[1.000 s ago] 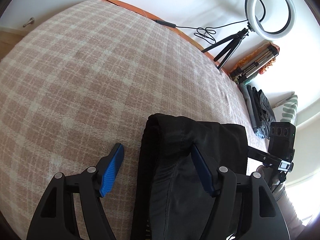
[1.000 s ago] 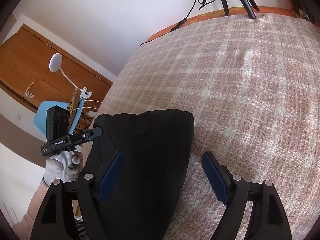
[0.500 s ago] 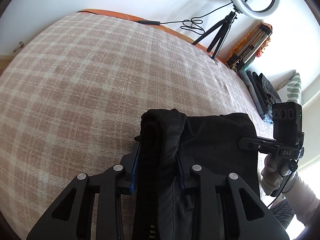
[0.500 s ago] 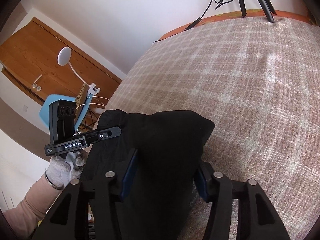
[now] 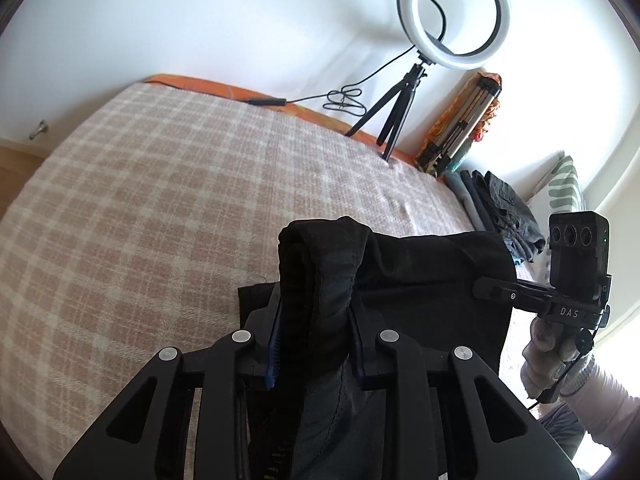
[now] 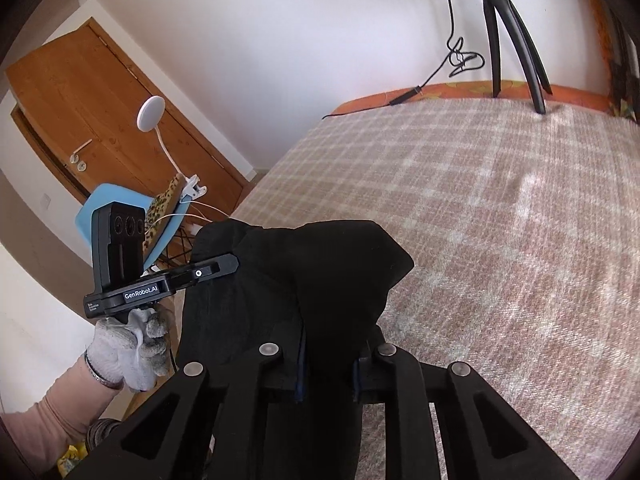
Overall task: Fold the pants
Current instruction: 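Lift the folded shorts with both grippers and carry them to the clothes stack, then lower the folded shorts onto the jeans and grey jacket stack with both grippers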
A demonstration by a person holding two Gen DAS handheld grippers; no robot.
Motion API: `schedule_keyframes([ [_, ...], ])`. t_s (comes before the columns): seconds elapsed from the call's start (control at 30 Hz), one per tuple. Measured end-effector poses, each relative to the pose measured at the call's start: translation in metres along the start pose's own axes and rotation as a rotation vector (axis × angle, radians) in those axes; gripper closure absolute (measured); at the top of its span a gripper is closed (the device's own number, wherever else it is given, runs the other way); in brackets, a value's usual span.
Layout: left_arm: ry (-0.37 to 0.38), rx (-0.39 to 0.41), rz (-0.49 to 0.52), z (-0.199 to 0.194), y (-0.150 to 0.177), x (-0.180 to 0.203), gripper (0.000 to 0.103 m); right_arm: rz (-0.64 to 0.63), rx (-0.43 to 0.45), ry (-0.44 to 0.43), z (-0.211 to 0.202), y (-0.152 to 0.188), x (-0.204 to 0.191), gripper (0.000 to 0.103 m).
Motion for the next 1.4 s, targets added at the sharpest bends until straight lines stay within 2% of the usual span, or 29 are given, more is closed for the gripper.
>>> schedule_keyframes([
  [0.23, 0.012, 0.081, 0.068, -0.027, -0.018, 0.039, 0.079, -0.092, 0.093, 0.066, -0.055, -0.011, -0.025, 0.091],
  [0.57, 0.089, 0.140, 0.095, -0.019, -0.050, 0.103, 0.080, -0.195, 0.143, 0.211, -0.136, -0.026, -0.018, 0.092],
  [0.8, 0.158, 0.178, 0.104, -0.003, -0.074, 0.154, 0.080, -0.225, 0.160, 0.308, -0.191, -0.037, 0.004, 0.093],
  [1.1, 0.221, 0.231, 0.094, 0.014, -0.109, 0.205, 0.080, -0.247, 0.150, 0.355, -0.249, -0.087, 0.040, 0.093],
  [1.2, 0.233, 0.240, 0.120, 0.023, -0.125, 0.230, 0.081, -0.261, 0.152, 0.370, -0.271, -0.101, 0.055, 0.093],
  [1.27, 0.249, 0.241, 0.140, 0.030, -0.133, 0.249, 0.088, -0.273, 0.150, 0.400, -0.287, -0.107, 0.070, 0.093],
  [1.4, 0.274, 0.233, 0.198, 0.055, -0.153, 0.297, 0.089, -0.246, 0.169, 0.420, -0.325, -0.116, 0.109, 0.093],
])
Point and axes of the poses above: each gripper's, at about its wrist camera, not at the fingertips, and z roughly the way its jaws point, x to its right, y to its underside, the point moved 10 cm from there along z, roughly the way its jaws point, and after that the axes turned 10 degrees about -x, right-handed, at the moved point
